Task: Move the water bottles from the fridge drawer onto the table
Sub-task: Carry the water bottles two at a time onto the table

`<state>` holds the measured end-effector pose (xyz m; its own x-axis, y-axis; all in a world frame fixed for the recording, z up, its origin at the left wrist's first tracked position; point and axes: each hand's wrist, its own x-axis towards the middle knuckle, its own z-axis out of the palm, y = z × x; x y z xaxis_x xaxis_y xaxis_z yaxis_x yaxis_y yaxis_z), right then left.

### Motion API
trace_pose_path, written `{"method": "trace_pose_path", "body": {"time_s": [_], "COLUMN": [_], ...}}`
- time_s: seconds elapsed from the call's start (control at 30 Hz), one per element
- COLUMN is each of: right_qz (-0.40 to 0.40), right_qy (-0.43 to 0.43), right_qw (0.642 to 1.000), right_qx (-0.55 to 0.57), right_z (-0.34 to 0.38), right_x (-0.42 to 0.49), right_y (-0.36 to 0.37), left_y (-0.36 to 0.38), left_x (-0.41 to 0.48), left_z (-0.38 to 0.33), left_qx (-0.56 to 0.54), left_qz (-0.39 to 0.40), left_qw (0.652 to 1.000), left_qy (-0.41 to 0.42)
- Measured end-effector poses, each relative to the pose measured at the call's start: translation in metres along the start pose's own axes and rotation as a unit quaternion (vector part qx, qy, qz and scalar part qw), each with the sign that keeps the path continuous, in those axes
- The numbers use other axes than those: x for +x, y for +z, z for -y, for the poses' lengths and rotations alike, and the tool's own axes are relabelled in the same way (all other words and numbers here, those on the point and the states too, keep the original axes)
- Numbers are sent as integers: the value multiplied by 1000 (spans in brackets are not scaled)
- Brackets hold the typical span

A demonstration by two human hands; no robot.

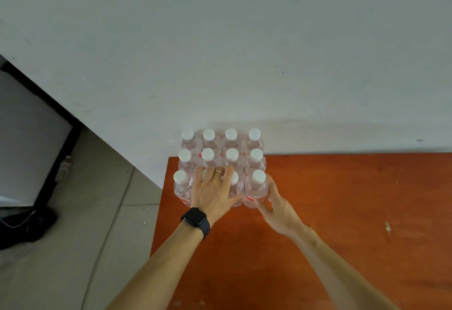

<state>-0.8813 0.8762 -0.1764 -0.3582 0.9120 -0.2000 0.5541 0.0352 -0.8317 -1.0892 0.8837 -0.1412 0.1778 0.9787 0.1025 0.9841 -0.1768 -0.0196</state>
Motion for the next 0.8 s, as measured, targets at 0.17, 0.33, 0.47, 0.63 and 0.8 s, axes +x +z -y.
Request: {"method": "trace_pose_path", "body": {"time_s": [0.17,0.33,0.47,0.63,0.8], "right_qz": [-55,-112,-95,-81,-57], "right_qy": [66,91,42,52,125], "right_qw": [996,989,993,995,990], "right_qx": [7,-25,-51,-37,-29], "right_z": [-3,9,13,18,25], "right_x": [1,3,0,-5,-24], "right_y": [7,10,7,6,-4], "left_y": [-4,-9,-17,-24,-34], "left_x": [1,0,1,2,1], "left_z": [0,4,2,-1,-3], "left_qx": [0,-7,-7,3,-8], "left_qz": [15,29,48,69,52], "left_qw": [1000,999,999,997,998], "left_qy": [2,15,14,15,31]}}
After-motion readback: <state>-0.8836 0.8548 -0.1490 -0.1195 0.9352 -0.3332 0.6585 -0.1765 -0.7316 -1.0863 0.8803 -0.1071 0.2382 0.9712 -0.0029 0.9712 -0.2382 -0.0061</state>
